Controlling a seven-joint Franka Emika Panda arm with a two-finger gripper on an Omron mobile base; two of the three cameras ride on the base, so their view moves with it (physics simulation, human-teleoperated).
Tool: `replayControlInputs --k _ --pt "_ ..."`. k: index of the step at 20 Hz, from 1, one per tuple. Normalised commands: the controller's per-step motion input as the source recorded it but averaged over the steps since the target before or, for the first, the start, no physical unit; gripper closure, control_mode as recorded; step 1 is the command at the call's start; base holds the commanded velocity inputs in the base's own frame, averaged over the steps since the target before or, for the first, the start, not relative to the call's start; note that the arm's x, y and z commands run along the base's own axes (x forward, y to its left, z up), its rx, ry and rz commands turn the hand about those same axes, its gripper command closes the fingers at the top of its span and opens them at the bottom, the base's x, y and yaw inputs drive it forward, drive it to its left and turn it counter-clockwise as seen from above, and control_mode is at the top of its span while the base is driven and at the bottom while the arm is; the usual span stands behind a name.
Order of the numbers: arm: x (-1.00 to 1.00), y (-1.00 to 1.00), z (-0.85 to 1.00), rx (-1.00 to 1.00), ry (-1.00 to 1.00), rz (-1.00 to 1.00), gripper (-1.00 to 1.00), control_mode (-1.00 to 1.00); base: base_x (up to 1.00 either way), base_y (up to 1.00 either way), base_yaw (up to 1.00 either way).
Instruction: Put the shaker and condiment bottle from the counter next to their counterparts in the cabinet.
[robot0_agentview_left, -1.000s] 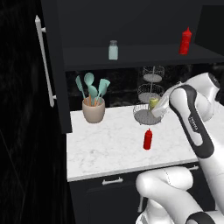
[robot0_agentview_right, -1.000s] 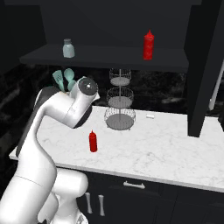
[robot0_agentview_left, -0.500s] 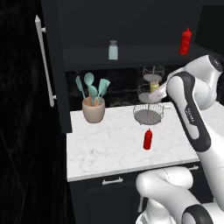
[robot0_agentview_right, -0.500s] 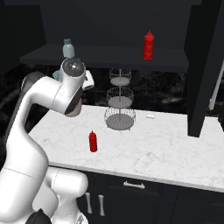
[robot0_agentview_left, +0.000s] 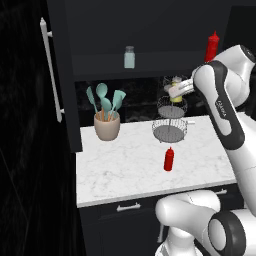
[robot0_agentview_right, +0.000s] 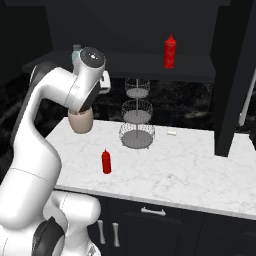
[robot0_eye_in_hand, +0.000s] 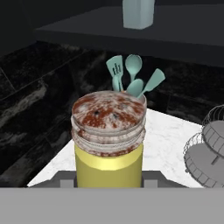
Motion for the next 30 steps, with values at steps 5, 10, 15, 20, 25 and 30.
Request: replayControlInputs --k 5,10,15,20,25,30 --pt "0.05 0.15 0.23 0.04 0.01 -0.08 1.00 -1.00 0.00 0.00 0.00" --pt "0.00 0.20 0.17 0.00 -0.05 -0.03 1.00 -1.00 0.00 0.00 0.00" --pt "0.03 0.22 0.09 0.00 -0.05 -0.03 1.00 -1.00 0.00 0.00 0.00" --pt "0.16 0.18 0.12 0.00 -0.01 -0.01 1.00 -1.00 0.00 0.00 0.00" --pt "0.19 0.12 0.26 0.00 0.00 -0.02 1.00 -1.00 0.00 0.00 0.00" --pt "0.23 0.06 0.29 0.00 -0.02 -0.03 1.00 -1.00 0.00 0.00 0.00"
